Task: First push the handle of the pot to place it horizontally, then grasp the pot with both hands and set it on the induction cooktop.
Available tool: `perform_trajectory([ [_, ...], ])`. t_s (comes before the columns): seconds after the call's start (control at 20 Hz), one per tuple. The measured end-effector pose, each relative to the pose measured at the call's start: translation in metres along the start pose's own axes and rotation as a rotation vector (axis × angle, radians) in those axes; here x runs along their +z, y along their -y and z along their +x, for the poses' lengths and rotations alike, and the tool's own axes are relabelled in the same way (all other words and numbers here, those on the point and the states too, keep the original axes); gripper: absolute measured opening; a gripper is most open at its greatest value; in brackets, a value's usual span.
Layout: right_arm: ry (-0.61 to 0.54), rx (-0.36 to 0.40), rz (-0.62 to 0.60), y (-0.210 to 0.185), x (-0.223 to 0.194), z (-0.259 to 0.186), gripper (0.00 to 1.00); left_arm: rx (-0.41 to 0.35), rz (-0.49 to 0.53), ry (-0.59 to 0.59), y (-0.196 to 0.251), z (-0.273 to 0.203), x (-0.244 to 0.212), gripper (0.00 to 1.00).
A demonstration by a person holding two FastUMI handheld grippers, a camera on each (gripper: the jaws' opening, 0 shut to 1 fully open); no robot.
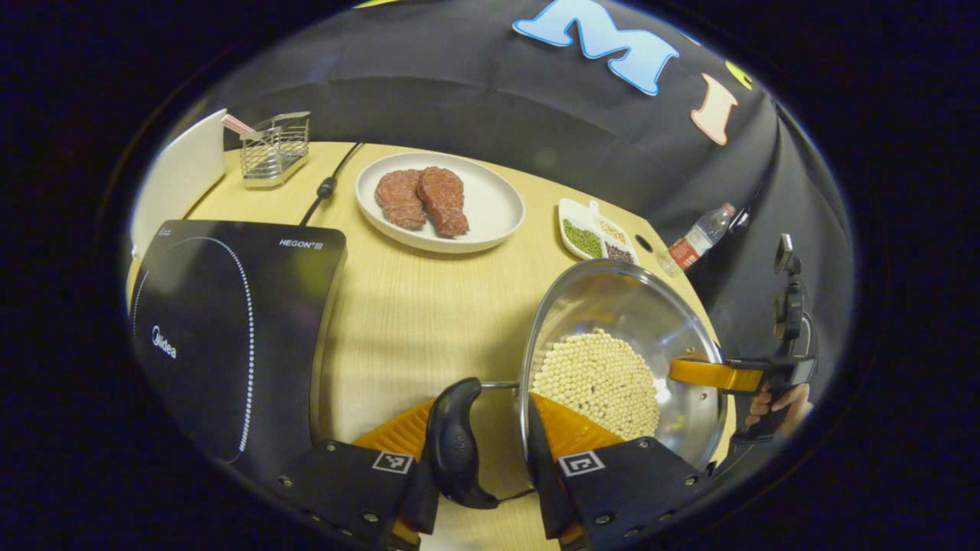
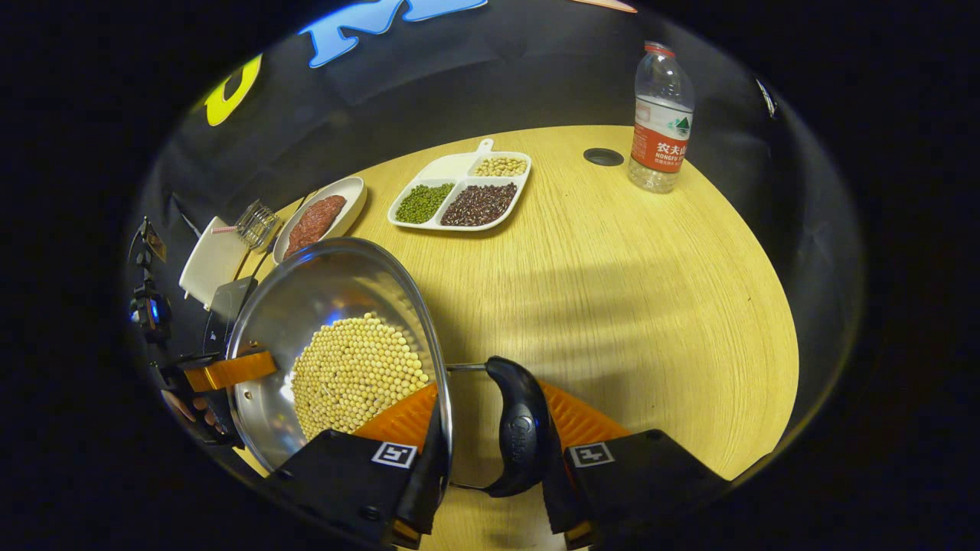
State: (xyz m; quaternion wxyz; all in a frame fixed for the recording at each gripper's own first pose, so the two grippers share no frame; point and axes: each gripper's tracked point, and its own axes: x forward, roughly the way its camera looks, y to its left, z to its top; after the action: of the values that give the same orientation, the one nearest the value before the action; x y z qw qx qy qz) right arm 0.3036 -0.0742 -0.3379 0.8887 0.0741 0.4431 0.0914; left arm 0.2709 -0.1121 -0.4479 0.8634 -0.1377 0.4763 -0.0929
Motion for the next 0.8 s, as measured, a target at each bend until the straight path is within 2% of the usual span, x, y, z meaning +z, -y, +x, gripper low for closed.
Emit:
perform_trajectory([
  [0.15,-0.005,0.005,0.012,-0.007,-0.010,-0.001,0.58,-0.010,0.004,0.001,0.004,-0.019,-0.008,0.56],
  [0.2,0.000,0.004,0.007,-0.008,-0.012,0.001,0.55,-0.013,0.009,0.004,0.006,-0.028,-0.010,0.53],
  [0.3,0.007,-0.002,-0.006,-0.008,-0.013,-0.002,0.58,-0.014,0.008,0.004,0.007,-0.045,-0.016,0.57],
  [0.35,0.009,-0.005,-0.010,-0.010,-0.014,-0.006,0.55,-0.014,-0.002,0.002,0.007,-0.054,-0.020,0.57],
  [0.65,0.012,-0.010,-0.071,-0.020,-0.017,-0.008,0.55,-0.021,-0.070,-0.011,0.004,-0.121,-0.051,0.56],
  [0.7,0.010,-0.010,-0.079,-0.022,-0.018,-0.007,0.58,-0.018,-0.075,-0.007,0.001,-0.134,-0.055,0.56],
  [0.8,0.006,-0.008,-0.083,-0.025,-0.019,-0.002,0.55,-0.013,-0.085,0.003,-0.003,-0.157,-0.062,0.53],
])
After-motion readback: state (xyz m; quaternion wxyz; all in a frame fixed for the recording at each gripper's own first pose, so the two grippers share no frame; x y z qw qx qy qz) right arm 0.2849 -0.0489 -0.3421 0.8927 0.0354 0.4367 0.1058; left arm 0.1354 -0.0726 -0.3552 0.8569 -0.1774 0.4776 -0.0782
